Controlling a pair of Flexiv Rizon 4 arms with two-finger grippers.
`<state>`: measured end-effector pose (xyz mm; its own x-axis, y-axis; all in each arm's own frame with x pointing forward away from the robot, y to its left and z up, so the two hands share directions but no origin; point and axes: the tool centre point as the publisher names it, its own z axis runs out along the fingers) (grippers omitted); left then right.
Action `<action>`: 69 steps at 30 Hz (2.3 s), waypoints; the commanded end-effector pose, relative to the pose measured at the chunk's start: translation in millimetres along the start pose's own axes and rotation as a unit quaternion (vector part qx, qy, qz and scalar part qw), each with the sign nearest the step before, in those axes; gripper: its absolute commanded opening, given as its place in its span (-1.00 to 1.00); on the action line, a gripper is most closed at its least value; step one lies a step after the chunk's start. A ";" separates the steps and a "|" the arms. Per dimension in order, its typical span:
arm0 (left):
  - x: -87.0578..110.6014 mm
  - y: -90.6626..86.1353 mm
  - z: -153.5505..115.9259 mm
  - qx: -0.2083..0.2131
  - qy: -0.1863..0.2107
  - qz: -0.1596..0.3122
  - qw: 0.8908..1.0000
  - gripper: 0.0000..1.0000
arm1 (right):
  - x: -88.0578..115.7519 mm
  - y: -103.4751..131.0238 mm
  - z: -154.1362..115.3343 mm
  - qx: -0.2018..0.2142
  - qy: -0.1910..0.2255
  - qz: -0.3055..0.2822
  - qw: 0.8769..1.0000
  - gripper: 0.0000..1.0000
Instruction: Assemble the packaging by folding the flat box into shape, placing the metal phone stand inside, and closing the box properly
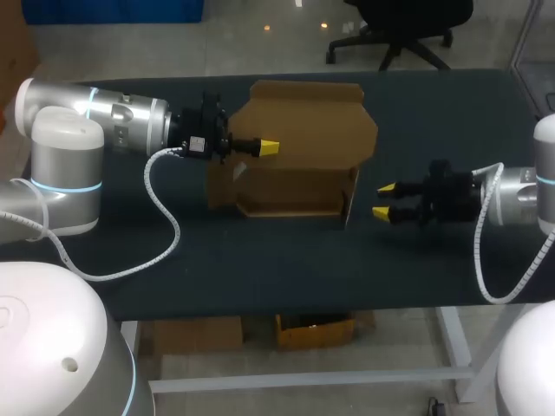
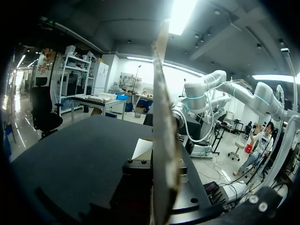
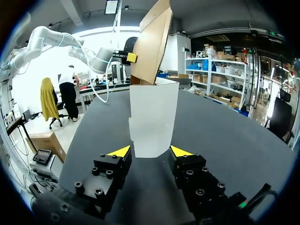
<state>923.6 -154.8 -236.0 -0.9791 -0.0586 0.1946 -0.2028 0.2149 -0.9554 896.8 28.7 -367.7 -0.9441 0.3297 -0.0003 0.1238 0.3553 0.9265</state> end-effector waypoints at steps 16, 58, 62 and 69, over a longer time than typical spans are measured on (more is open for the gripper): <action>0.1 2.0 1.1 0.001 -0.001 0.001 1.000 -1.00 | 1.3 7.7 25.3 -0.002 0.009 -0.021 1.000 -0.01; 0.1 2.0 1.1 0.001 -0.001 0.001 1.000 -1.00 | 10.1 16.2 53.4 -0.020 -0.025 -0.001 0.999 -0.09; 0.1 2.0 1.1 0.001 -0.001 0.001 1.000 -1.00 | 9.8 15.7 54.4 -0.025 -0.035 0.004 0.999 -0.09; 0.1 2.0 1.1 0.001 -0.001 0.001 1.000 -1.00 | 9.9 15.5 57.8 -0.029 -0.055 0.011 0.998 -0.08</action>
<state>923.7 -154.7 -236.0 -0.9791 -0.0588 0.1946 -0.2028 0.2149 -0.9553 909.3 83.8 -372.4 -0.9086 0.4177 -0.0082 0.1300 0.3012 0.9447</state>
